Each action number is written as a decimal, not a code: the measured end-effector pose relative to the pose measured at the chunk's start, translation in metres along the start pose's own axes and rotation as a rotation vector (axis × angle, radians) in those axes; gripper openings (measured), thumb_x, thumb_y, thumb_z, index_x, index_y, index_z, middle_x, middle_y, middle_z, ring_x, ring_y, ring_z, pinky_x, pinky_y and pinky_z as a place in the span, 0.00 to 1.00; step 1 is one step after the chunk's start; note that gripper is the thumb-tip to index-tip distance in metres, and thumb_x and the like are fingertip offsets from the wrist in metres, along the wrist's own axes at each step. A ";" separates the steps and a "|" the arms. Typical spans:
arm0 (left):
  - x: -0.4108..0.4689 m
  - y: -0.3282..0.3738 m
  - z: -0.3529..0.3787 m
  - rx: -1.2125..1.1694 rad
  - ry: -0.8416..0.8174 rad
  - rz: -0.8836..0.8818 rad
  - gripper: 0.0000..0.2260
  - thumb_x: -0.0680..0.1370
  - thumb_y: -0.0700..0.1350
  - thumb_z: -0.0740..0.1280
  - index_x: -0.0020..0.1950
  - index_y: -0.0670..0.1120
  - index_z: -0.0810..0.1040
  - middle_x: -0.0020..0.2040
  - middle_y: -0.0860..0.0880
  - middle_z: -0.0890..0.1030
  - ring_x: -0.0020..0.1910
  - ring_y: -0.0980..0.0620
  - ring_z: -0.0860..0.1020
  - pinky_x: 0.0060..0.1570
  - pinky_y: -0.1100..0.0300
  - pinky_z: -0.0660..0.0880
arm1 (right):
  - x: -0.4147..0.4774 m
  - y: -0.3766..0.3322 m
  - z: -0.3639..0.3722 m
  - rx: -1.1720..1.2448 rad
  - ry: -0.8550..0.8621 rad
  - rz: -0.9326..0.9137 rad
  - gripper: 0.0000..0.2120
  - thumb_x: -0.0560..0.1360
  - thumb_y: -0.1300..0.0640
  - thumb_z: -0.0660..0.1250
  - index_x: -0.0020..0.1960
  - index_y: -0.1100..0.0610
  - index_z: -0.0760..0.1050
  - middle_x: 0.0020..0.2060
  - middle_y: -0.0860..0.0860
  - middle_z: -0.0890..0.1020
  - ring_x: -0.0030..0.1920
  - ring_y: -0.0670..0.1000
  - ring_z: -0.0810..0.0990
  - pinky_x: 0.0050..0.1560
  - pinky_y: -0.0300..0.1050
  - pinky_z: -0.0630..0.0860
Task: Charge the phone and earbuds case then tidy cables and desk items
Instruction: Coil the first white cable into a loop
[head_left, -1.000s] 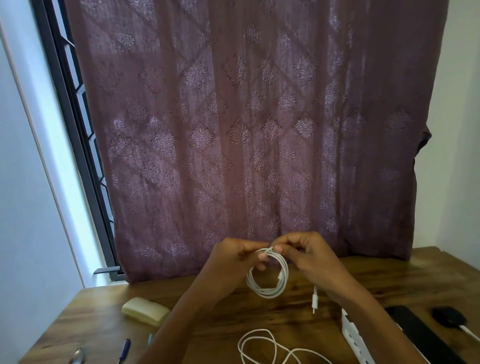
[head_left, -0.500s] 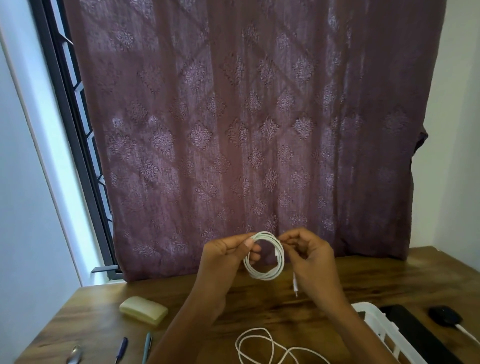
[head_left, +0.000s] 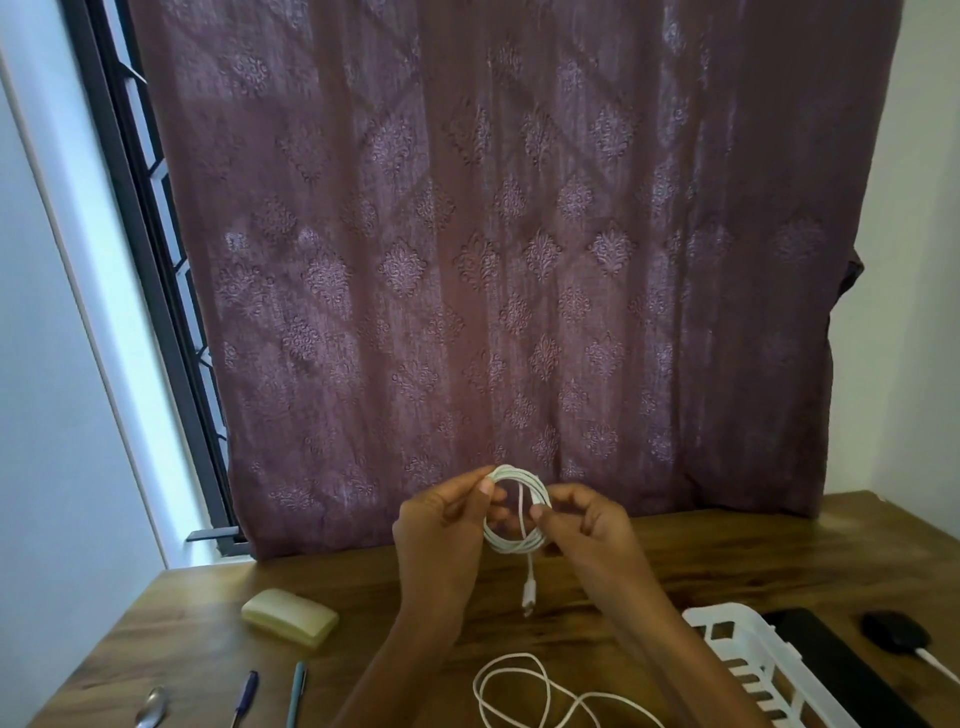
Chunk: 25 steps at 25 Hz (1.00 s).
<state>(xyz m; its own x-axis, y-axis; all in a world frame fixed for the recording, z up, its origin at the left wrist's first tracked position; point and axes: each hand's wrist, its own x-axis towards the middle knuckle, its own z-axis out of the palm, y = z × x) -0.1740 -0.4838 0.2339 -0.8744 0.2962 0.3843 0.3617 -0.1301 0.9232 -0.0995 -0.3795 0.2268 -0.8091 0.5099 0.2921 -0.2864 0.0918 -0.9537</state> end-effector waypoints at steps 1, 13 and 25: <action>0.001 -0.002 -0.002 0.074 -0.012 0.035 0.08 0.75 0.41 0.66 0.51 0.50 0.82 0.37 0.54 0.85 0.38 0.60 0.82 0.41 0.67 0.78 | 0.001 0.000 -0.001 -0.018 -0.004 0.001 0.04 0.75 0.64 0.64 0.47 0.60 0.77 0.32 0.52 0.85 0.36 0.48 0.83 0.39 0.36 0.77; 0.012 -0.004 -0.014 0.220 -0.333 0.162 0.10 0.75 0.39 0.67 0.48 0.54 0.81 0.43 0.54 0.85 0.45 0.58 0.82 0.46 0.64 0.78 | 0.009 -0.004 -0.010 -0.172 -0.125 0.063 0.10 0.77 0.65 0.61 0.52 0.52 0.66 0.31 0.48 0.83 0.37 0.42 0.80 0.45 0.37 0.74; 0.010 0.001 -0.002 0.152 -0.127 0.024 0.07 0.75 0.38 0.65 0.42 0.49 0.79 0.37 0.52 0.84 0.37 0.57 0.82 0.39 0.64 0.78 | 0.019 0.004 -0.006 -0.322 -0.057 -0.088 0.11 0.75 0.65 0.63 0.46 0.51 0.64 0.31 0.52 0.79 0.35 0.51 0.77 0.40 0.52 0.75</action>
<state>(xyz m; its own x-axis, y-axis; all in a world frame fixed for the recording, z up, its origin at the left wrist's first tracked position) -0.1831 -0.4831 0.2391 -0.8203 0.4132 0.3955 0.4353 0.0025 0.9003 -0.1128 -0.3639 0.2286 -0.8188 0.4400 0.3688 -0.1866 0.4036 -0.8957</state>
